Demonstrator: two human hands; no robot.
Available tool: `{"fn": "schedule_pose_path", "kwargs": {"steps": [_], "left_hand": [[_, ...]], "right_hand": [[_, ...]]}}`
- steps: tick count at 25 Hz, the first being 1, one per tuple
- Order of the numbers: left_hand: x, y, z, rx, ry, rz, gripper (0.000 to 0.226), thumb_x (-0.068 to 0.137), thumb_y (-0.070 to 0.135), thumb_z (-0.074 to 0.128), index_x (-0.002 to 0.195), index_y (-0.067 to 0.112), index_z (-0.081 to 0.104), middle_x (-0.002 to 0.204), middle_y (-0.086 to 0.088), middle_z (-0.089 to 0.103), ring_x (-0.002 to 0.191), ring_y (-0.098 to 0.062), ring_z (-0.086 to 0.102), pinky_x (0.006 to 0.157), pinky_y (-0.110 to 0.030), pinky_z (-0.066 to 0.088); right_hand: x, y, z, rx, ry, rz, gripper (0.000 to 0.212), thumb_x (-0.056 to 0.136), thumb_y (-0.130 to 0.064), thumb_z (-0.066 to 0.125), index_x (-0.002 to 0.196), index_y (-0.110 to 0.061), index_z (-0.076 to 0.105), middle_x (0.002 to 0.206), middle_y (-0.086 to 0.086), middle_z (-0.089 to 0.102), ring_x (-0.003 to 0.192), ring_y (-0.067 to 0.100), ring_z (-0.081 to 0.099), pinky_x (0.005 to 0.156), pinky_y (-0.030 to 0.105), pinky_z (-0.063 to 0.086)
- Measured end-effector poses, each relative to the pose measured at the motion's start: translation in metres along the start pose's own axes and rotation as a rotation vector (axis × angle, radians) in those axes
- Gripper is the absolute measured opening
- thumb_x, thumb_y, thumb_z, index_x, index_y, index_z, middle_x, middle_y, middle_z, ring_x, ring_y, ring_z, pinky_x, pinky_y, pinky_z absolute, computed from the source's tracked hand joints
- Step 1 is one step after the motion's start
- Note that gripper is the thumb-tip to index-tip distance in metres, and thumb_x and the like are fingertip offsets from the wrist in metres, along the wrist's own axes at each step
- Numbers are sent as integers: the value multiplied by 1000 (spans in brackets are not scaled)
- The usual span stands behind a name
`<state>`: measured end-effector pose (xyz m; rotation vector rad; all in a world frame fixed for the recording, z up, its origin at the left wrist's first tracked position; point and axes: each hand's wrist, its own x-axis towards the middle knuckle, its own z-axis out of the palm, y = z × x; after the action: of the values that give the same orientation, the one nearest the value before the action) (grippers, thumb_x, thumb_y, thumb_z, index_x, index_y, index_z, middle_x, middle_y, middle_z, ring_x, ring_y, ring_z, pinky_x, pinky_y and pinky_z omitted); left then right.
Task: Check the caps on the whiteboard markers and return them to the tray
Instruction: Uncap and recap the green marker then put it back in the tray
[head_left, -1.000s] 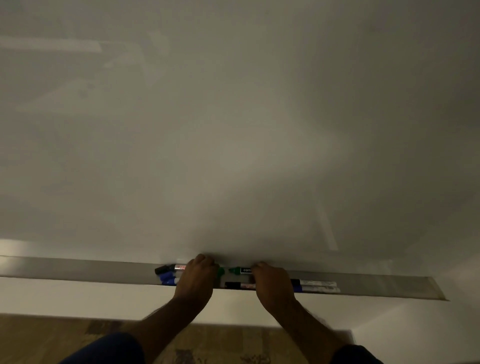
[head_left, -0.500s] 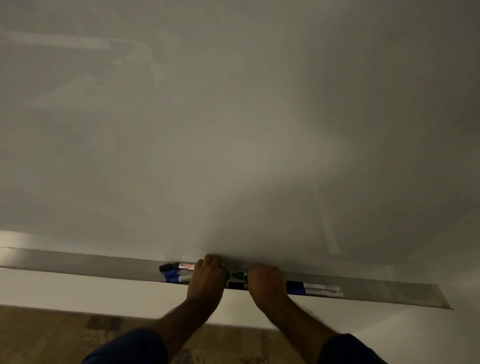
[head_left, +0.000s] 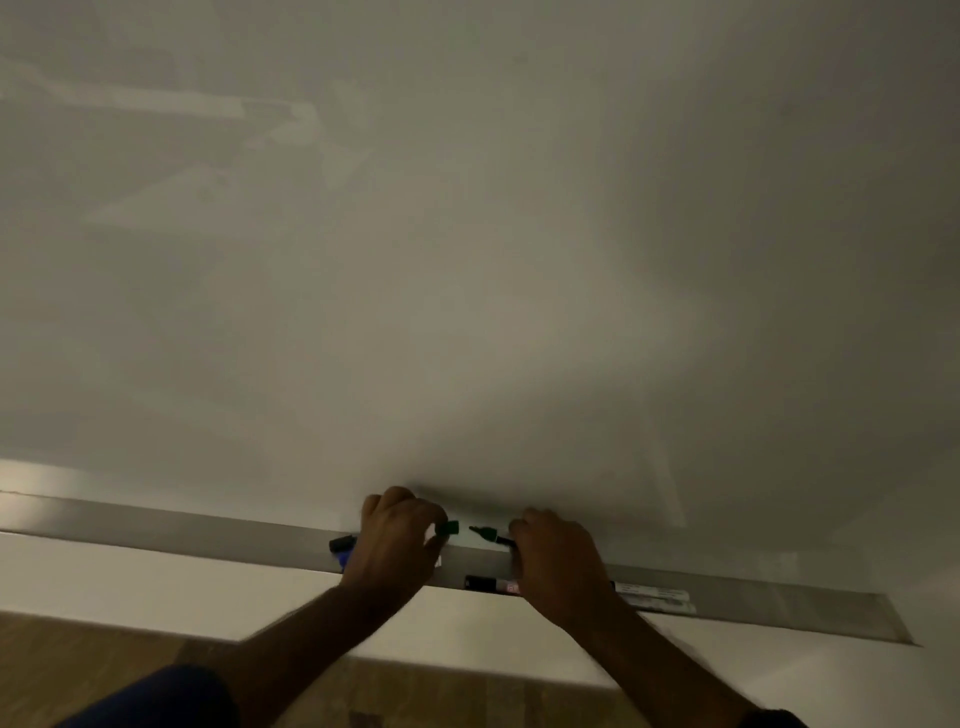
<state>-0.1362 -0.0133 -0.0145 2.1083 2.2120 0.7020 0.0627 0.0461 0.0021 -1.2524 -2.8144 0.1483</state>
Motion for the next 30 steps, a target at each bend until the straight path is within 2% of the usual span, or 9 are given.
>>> {"fn": "schedule_pose_path", "kwargs": {"steps": [4,7,9,13,15,17,20,25,30], "left_hand": [[24,7,-68,-145,78,68,17,75,25,76,86,32,66,90,17,68,86,-6,55,75,-28,37],[35,25,-112,-244,164,99,21,73,25,78,86,34,64,86,21,61,80,3,52,73,-18,41],[38,38,-141,-319,223,152,26,70,19,81,85,31,64,88,16,67,80,2,58,71,-12,43],[44,63,-196,-375,329,231,33,67,11,83,79,34,63,80,12,70,72,-5,62,60,-16,48],[45,75,-220,-375,358,249,27,67,13,83,81,30,68,78,21,65,72,-1,59,56,-8,42],[45,84,-240,-374,381,281,27,67,14,83,88,26,72,80,27,62,74,3,58,58,-4,40],[43,94,-262,-357,405,334,27,69,16,81,93,26,74,82,29,62,74,2,60,60,-5,42],[33,102,-282,-387,449,349,25,71,17,79,94,26,75,84,21,67,73,-3,61,64,-12,46],[24,110,-294,-397,443,362,26,72,18,77,96,27,74,86,23,66,76,-3,62,69,-9,45]], "right_hand": [[-8,-4,-67,-29,323,-37,10,80,-27,61,81,-17,61,76,1,63,77,22,58,73,37,45],[-14,-6,-112,100,440,-32,11,84,-28,61,87,-18,59,65,-2,61,61,17,54,71,34,43],[-20,-10,-143,150,515,-80,12,86,-27,61,93,-17,60,65,-3,60,57,13,50,64,30,41],[-31,-14,-199,216,569,-197,25,91,-24,56,114,-16,61,86,0,65,68,14,55,62,36,50],[-37,-16,-222,192,604,-231,24,93,-24,56,117,-19,61,87,0,64,69,17,57,61,37,51],[-43,-18,-243,153,657,-246,24,94,-28,53,116,-22,63,85,-1,63,67,18,58,58,36,50],[-53,-21,-265,102,716,-250,28,93,-35,49,115,-24,63,83,-2,61,64,18,56,57,34,48],[-67,-29,-283,77,743,-288,26,93,-34,50,114,-26,63,81,-3,60,61,17,54,54,35,47],[-75,-40,-290,52,750,-341,28,94,-35,47,115,-26,63,81,-3,60,63,17,53,54,35,46]]}}
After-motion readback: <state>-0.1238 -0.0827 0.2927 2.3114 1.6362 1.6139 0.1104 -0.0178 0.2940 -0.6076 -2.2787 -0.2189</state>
